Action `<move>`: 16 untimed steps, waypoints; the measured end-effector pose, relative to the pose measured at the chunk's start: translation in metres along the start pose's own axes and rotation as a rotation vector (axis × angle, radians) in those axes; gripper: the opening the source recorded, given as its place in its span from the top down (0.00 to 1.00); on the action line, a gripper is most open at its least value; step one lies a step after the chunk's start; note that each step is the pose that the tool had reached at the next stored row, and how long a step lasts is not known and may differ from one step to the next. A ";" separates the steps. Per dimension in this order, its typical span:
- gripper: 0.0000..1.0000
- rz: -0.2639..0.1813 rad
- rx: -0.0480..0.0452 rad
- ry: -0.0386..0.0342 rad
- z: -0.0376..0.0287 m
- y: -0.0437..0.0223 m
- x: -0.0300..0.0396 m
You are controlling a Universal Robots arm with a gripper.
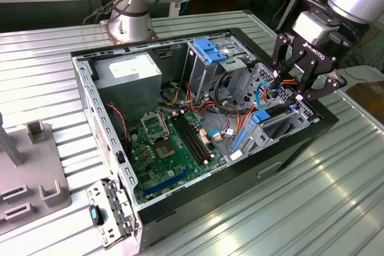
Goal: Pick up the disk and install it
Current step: 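Insert the first disk wire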
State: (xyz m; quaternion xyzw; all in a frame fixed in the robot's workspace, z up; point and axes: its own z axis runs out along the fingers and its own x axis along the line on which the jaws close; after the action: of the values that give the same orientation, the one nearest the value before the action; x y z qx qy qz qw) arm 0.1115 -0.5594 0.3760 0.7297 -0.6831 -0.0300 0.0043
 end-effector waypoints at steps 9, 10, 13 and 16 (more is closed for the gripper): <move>0.50 0.010 0.0005 -0.0008 0.0049 -0.0085 -0.0116; 0.50 0.010 0.0005 -0.0005 0.0068 -0.0092 -0.0115; 0.50 0.010 0.0005 -0.0003 0.0092 -0.0101 -0.0113; 0.50 0.009 0.0005 -0.0008 0.0097 -0.0110 -0.0112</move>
State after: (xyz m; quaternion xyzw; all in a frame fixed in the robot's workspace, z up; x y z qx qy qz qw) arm 0.1213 -0.5471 0.3663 0.7264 -0.6866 -0.0301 0.0040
